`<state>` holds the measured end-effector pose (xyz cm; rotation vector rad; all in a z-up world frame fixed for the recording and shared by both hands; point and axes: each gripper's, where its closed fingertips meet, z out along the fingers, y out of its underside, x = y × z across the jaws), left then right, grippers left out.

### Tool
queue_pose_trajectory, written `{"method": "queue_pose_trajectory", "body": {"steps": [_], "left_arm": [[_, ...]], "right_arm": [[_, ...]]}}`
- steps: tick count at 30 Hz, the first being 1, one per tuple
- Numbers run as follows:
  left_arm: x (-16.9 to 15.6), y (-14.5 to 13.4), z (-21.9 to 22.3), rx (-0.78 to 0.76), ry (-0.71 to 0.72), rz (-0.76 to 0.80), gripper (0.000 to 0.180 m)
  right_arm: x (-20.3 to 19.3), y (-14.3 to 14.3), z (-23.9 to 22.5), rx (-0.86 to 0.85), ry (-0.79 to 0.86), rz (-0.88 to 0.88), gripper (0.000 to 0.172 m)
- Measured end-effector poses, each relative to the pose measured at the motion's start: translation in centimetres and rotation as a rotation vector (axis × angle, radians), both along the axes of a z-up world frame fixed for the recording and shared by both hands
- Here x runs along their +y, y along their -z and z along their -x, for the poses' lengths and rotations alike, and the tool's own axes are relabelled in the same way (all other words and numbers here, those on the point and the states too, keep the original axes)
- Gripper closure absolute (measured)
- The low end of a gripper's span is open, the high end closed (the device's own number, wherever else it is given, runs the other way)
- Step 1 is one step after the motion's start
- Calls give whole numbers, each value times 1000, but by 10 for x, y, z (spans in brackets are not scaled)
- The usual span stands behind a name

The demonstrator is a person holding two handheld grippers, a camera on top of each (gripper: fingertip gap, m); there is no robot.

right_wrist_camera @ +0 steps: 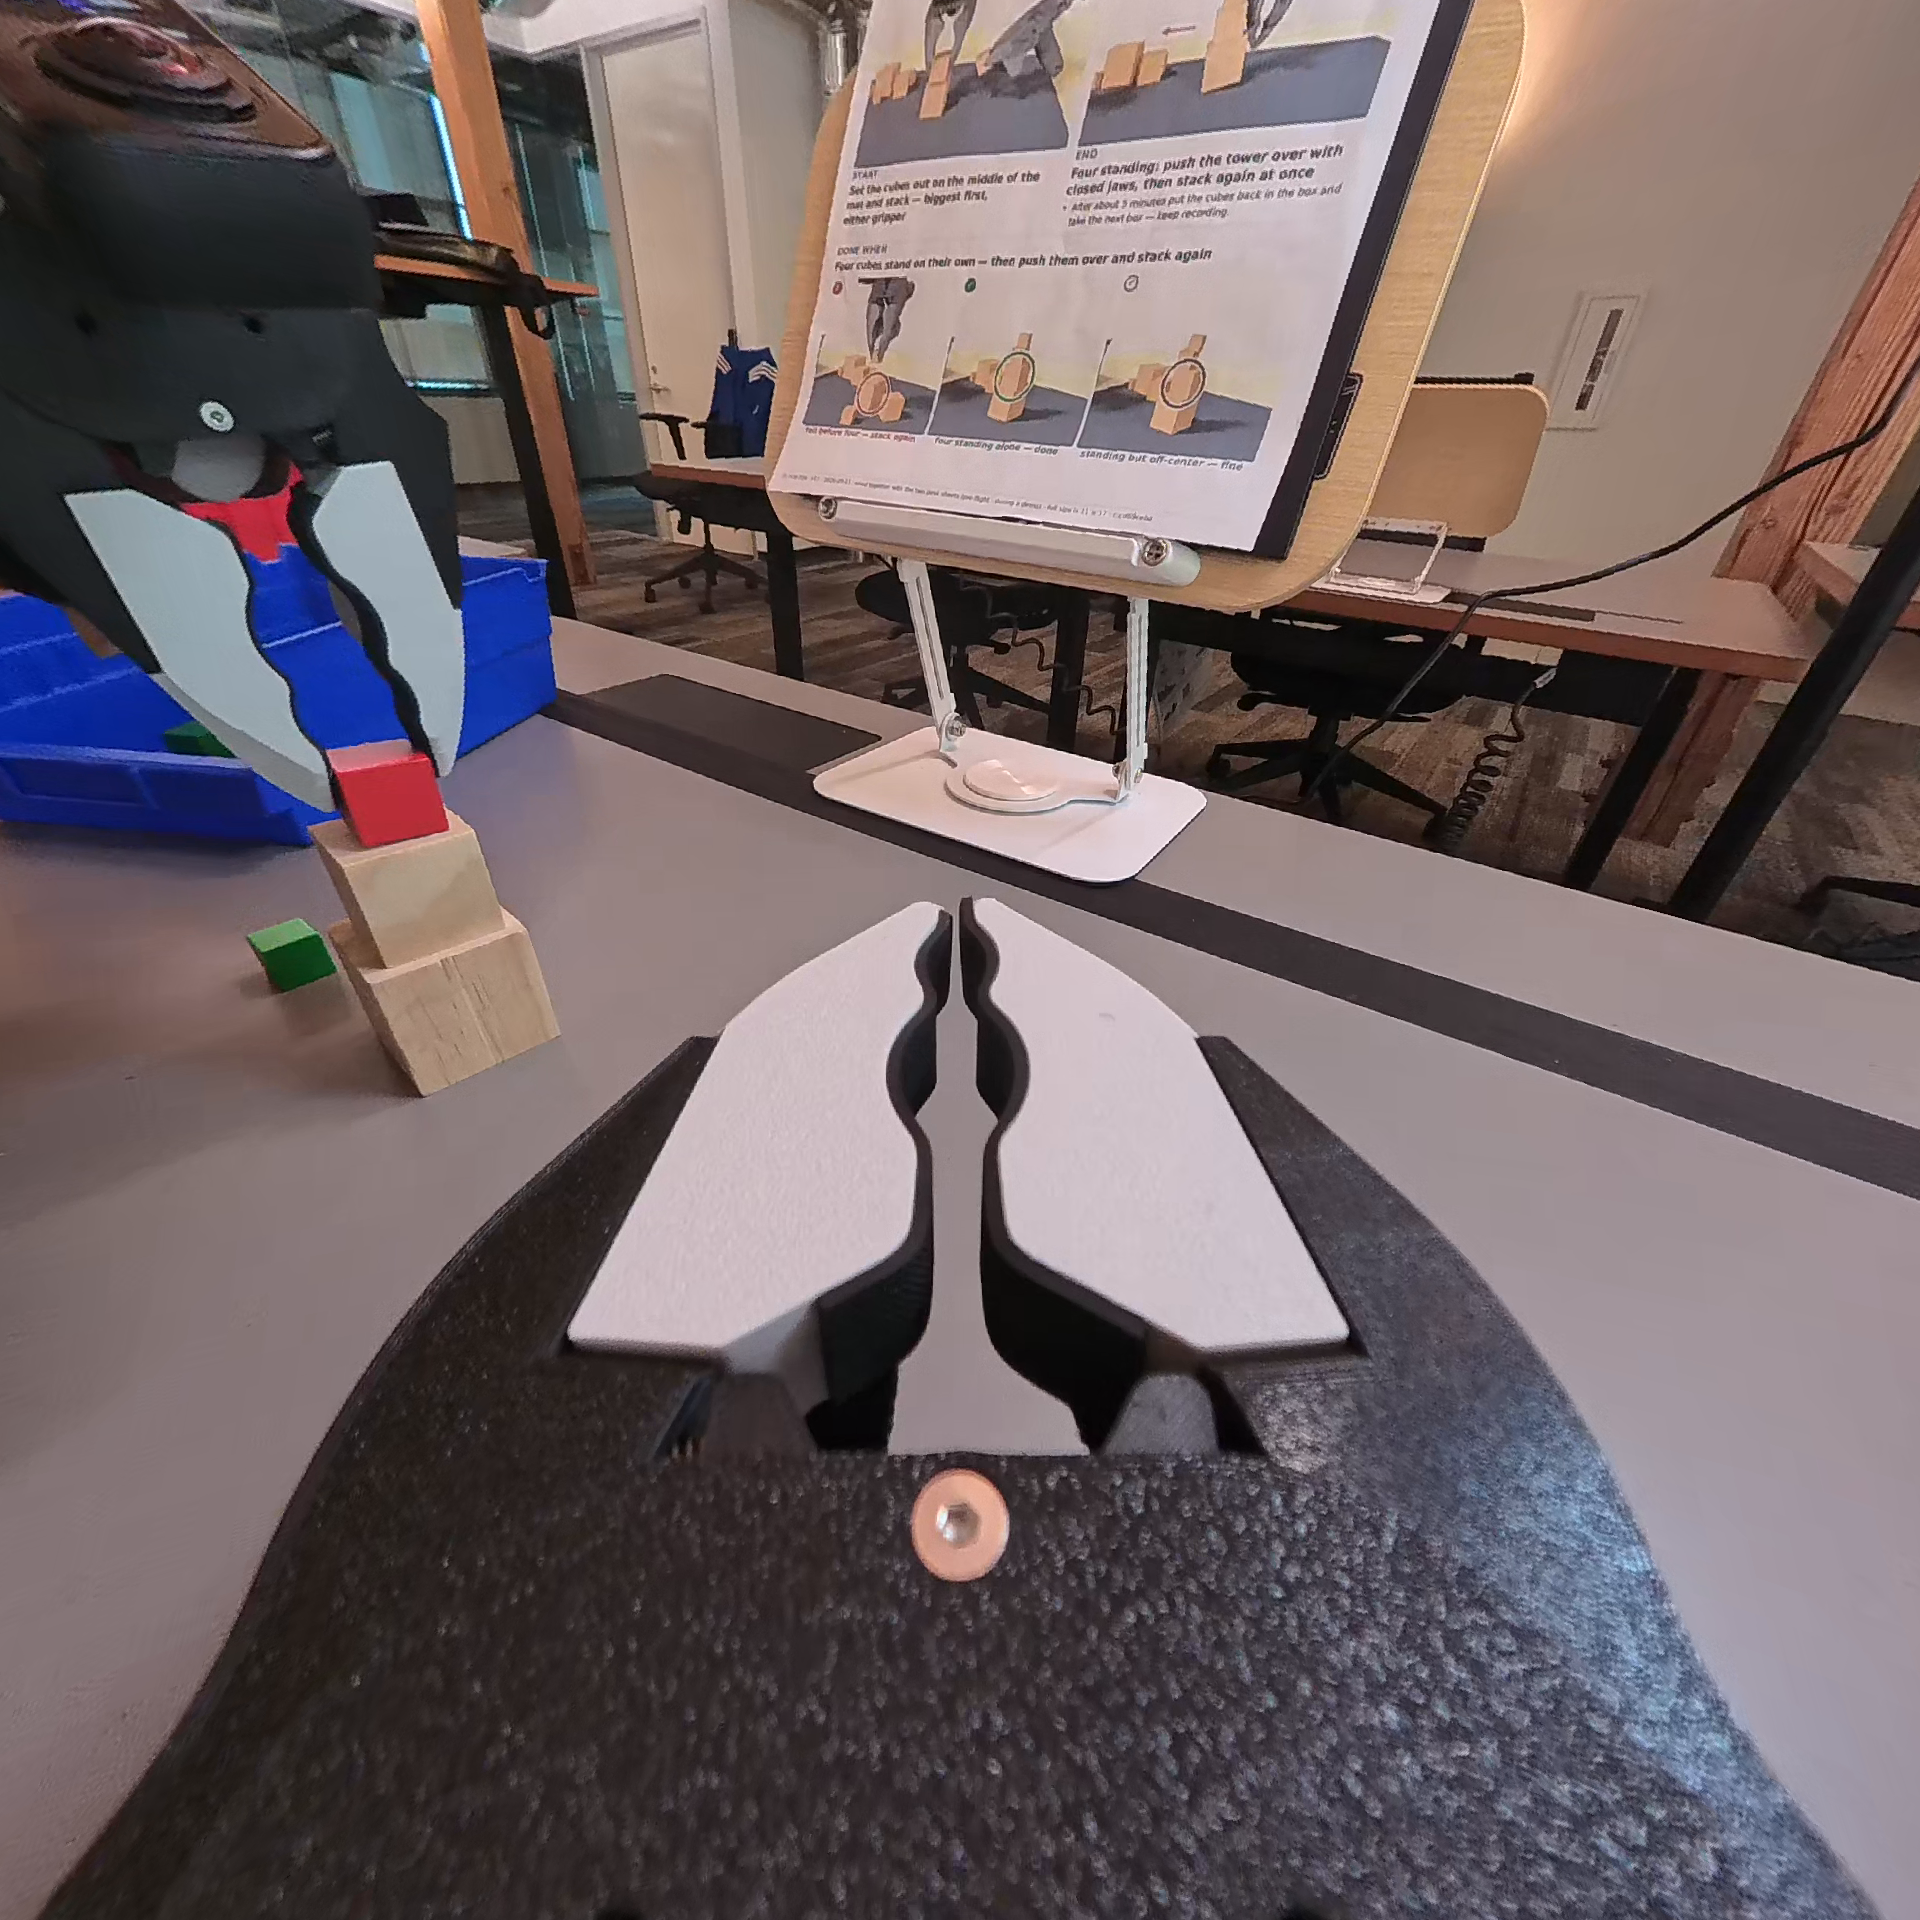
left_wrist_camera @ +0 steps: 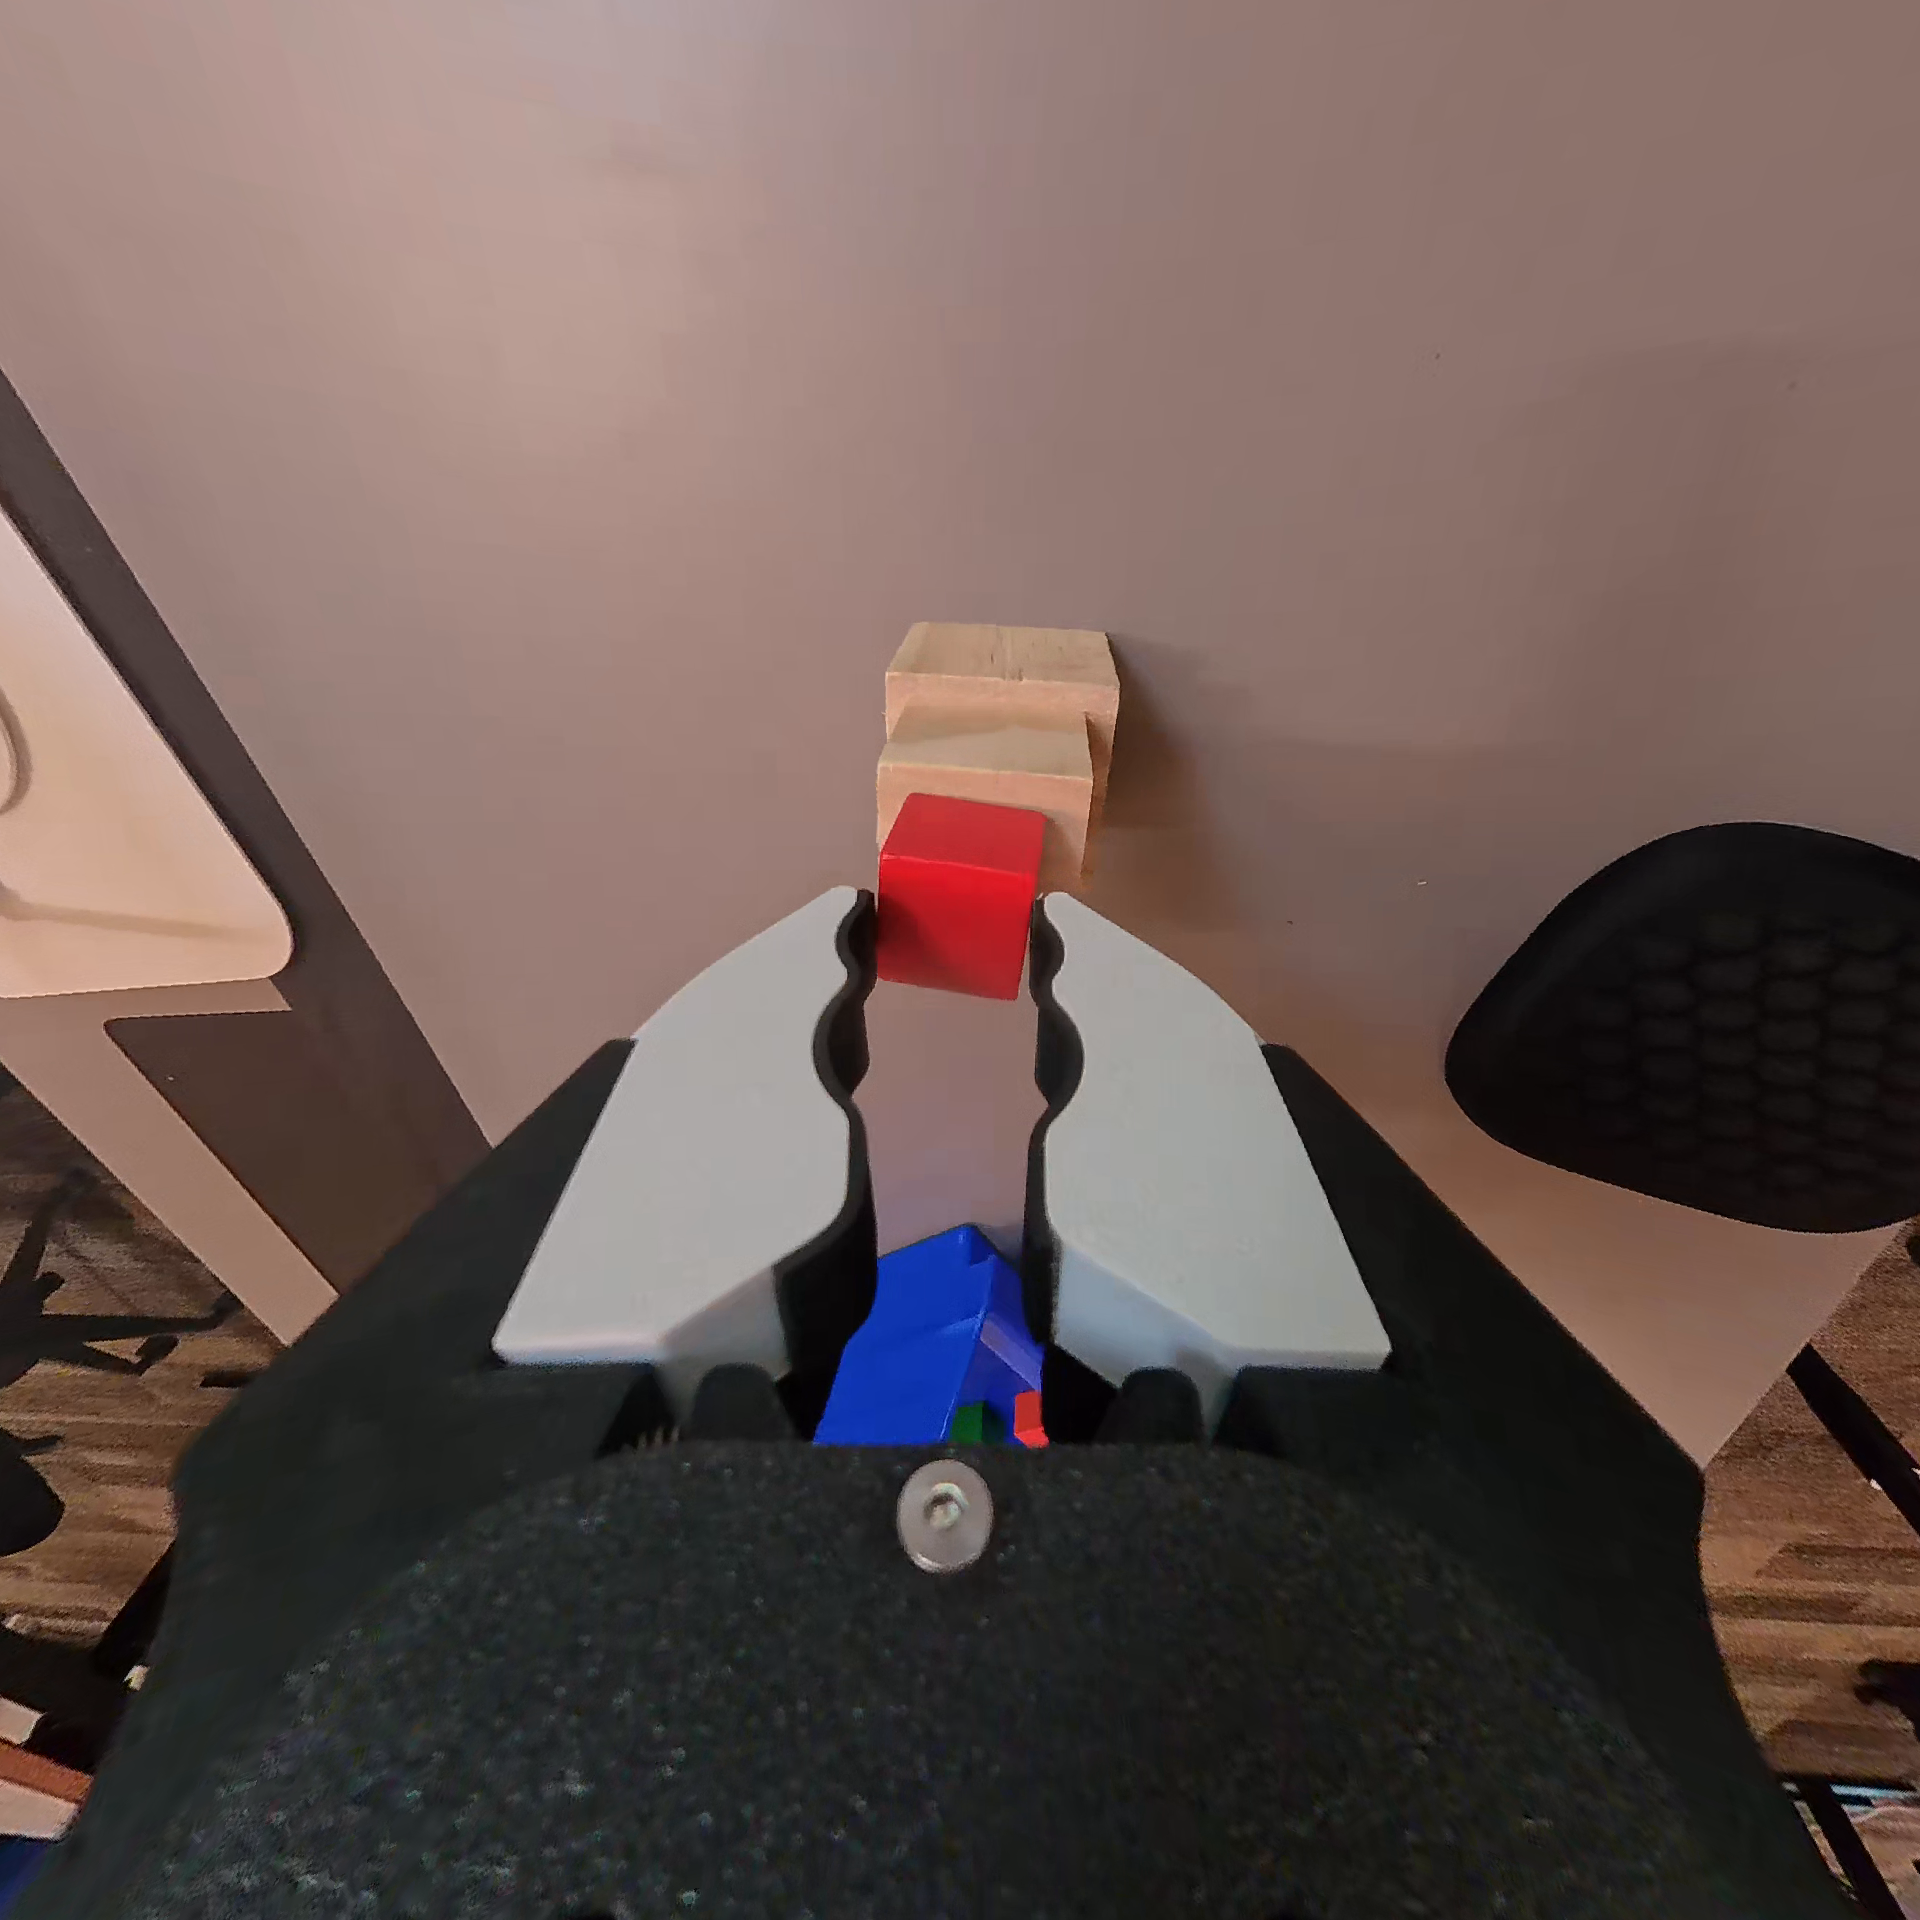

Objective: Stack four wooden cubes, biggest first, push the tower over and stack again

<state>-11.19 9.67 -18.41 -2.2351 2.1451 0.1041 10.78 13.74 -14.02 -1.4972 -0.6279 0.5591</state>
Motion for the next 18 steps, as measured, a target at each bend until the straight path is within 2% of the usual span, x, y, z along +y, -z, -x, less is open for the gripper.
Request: {"method": "queue_pose_trajectory", "body": {"steps": [9, 18], "left_arm": [[-1, 0, -1, -10, -1, -15, 147], [-2, -1, -2, -16, 38, -36, 153]], "right_arm": [[-1, -1, 2, 2, -10, -3, 170], [-1, -1, 2, 1, -11, -7, 170]]}}
